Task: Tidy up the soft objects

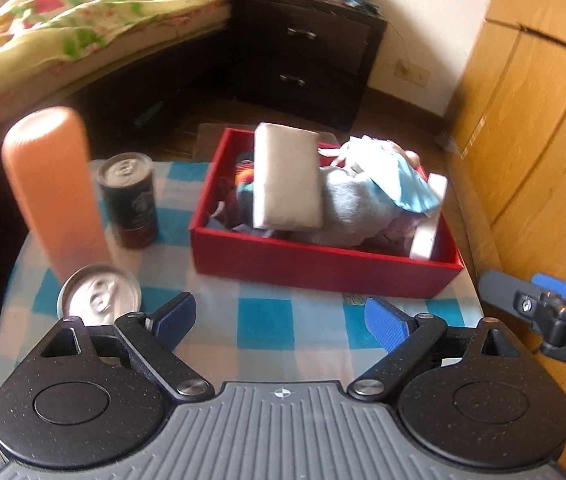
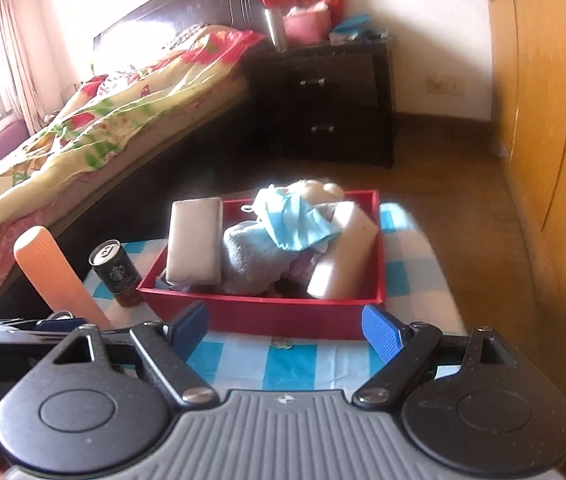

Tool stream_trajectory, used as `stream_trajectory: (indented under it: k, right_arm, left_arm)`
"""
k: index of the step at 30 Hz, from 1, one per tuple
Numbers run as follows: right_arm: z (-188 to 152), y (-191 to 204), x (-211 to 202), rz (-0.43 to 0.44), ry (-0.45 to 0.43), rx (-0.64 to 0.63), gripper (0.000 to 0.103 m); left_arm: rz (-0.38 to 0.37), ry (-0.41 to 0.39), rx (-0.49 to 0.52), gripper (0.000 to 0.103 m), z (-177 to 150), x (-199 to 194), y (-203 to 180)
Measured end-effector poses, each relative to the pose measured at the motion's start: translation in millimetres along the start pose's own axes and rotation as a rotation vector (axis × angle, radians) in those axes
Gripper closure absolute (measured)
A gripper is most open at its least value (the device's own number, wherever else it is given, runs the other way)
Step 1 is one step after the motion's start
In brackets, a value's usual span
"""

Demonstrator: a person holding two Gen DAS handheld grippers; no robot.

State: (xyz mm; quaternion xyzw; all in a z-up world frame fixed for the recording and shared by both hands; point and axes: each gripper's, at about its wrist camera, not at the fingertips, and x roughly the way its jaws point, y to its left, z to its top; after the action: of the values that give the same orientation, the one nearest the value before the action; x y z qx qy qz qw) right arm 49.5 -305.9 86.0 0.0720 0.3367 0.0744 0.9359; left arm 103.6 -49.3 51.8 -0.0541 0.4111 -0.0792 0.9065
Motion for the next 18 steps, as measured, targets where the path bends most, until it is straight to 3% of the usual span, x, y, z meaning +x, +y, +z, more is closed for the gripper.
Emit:
stream_trajectory:
  k: [5,18]
  right_arm:
    - [-10,13,1,-0.021,-0.008,-0.027,0.040]
    - [-14,15,2,-0.038,-0.023,-0.024,0.040]
  left_arm:
    - [0.029,-0.025,0.045,0.014,-11,-6,-3]
    - [0.057,-0.046,0.012,0.012,-15,-9,5]
